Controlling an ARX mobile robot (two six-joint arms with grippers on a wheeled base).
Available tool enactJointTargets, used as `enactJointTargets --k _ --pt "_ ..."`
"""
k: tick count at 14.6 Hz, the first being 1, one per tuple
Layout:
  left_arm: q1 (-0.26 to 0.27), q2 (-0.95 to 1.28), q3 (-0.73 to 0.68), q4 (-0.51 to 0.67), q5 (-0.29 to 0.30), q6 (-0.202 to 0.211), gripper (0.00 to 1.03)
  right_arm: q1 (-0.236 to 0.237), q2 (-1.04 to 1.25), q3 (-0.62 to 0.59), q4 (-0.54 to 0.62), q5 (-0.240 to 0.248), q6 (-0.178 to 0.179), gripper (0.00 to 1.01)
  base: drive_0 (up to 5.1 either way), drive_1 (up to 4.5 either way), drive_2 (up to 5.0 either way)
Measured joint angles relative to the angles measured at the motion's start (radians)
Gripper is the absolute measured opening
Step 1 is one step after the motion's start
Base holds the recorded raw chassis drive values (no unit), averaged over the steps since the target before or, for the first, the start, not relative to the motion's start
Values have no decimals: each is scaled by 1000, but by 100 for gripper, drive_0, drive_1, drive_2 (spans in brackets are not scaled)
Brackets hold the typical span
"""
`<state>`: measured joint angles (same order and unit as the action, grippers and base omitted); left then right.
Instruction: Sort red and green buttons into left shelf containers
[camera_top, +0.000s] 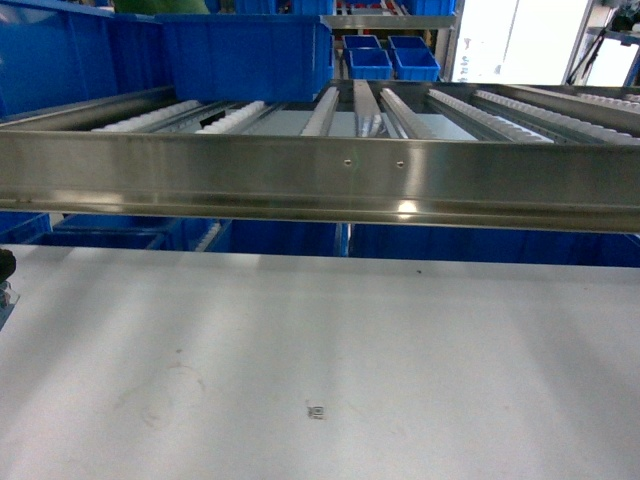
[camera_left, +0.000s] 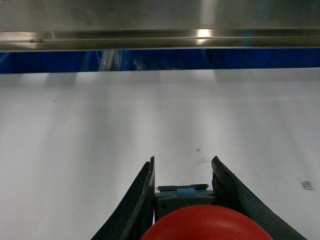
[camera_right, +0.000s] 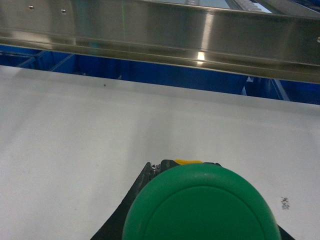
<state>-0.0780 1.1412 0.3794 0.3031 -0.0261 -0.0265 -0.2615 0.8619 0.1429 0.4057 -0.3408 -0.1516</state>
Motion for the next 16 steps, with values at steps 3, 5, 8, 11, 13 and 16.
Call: enactJointTargets --k 3,5,8,11,13,16 --pt "2 0 0 3 -1 0 29 0 0 0 0 0 0 26 -477 259 259" --pt "2 -2 0 4 -1 0 29 0 0 0 -1 0 0 26 -477 259 259" --pt "2 -3 0 1 -1 0 29 0 0 0 -1 0 0 26 -477 259 259" --pt "2 -2 0 3 -1 0 29 0 0 0 -1 0 0 26 -477 259 259" --pt "2 -2 0 0 -1 0 29 0 0 0 -2 0 0 26 -477 259 259" --pt "2 -3 0 3 -1 0 29 0 0 0 2 0 0 26 -477 259 259"
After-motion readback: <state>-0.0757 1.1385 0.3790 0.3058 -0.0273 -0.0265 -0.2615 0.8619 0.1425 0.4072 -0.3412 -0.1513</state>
